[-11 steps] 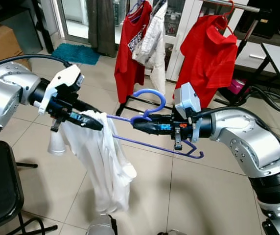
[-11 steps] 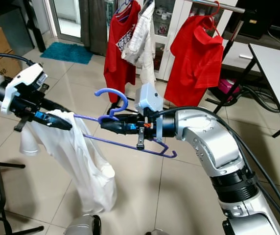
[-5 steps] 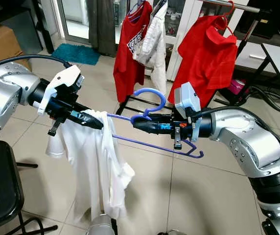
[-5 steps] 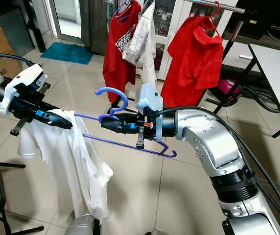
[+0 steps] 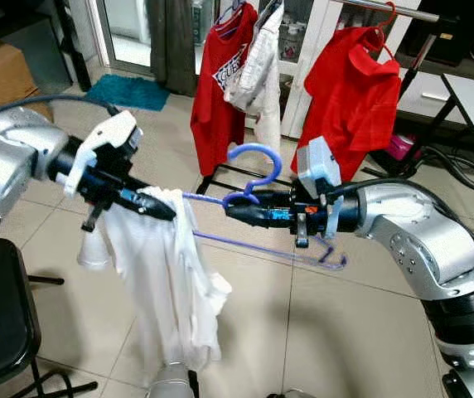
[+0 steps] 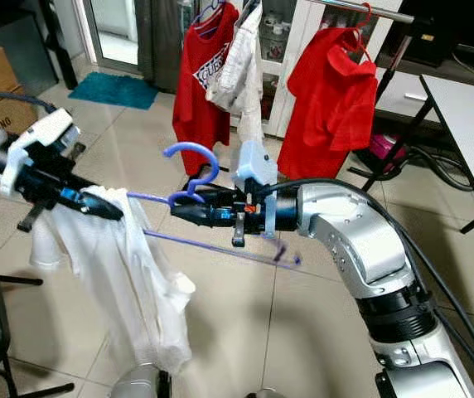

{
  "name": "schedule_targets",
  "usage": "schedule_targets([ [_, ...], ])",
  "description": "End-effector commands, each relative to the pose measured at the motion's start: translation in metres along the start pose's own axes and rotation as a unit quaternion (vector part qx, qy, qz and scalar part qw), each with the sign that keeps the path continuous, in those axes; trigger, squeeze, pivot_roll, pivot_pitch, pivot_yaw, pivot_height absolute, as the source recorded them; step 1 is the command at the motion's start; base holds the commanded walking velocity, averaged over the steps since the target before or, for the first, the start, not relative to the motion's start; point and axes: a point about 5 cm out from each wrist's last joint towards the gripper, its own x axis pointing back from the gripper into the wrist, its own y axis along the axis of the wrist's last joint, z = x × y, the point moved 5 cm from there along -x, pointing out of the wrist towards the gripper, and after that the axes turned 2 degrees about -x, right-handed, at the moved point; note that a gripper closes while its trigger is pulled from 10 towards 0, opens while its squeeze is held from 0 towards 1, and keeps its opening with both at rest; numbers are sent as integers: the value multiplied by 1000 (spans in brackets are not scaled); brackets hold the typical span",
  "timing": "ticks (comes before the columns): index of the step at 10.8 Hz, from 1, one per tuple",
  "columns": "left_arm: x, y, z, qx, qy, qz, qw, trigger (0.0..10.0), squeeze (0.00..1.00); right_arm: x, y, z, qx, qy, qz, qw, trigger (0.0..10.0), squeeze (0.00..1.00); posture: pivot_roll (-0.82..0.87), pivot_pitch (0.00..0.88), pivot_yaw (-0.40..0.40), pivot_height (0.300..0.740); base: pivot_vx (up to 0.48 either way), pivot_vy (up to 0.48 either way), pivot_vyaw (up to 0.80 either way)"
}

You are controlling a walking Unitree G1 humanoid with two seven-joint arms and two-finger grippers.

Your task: Hang hanger

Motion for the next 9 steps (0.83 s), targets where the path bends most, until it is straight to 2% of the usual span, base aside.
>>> schedule_targets([
  [1, 6, 7, 1, -10, 9, -14, 1000, 0, 0, 16, 2, -18, 8, -52, 1, 999, 10000, 1000, 28, 23, -18, 740, 0, 0, 0],
  [4, 19, -6, 9, 11, 53, -6, 999, 0, 0, 55, 4, -53, 1, -177, -19, 984, 10000, 1000, 34, 32, -20, 740, 0, 0, 0],
  [5, 22, -9, 12, 17, 65, -5, 998, 0, 0, 60, 6, -58, 1, -203, -33, 979, 10000, 1000, 33, 34, -18, 740, 0, 0, 0],
  [6, 26, -14, 20, 14, 105, 0, 994, 0, 0, 63, 10, -62, -9, -230, -64, 971, 10000, 1000, 33, 34, -18, 740, 0, 0, 0],
  [7, 28, -16, 29, 8, 138, 1, 990, 0, 0, 59, 15, -56, -22, -220, -92, 971, 10000, 1000, 35, 36, -13, 740, 0, 0, 0],
  [8, 29, -9, 38, 3, 163, -23, 986, 0, 0, 41, 21, -23, -37, -135, -113, 984, 10000, 1000, 35, 36, -11, 740, 0, 0, 0],
  [9, 29, -2, 42, 1, 171, -43, 984, 0, 0, 29, 18, -4, -48, -92, -112, 988, 10000, 1000, 35, 38, -8, 740, 0, 0, 0],
])
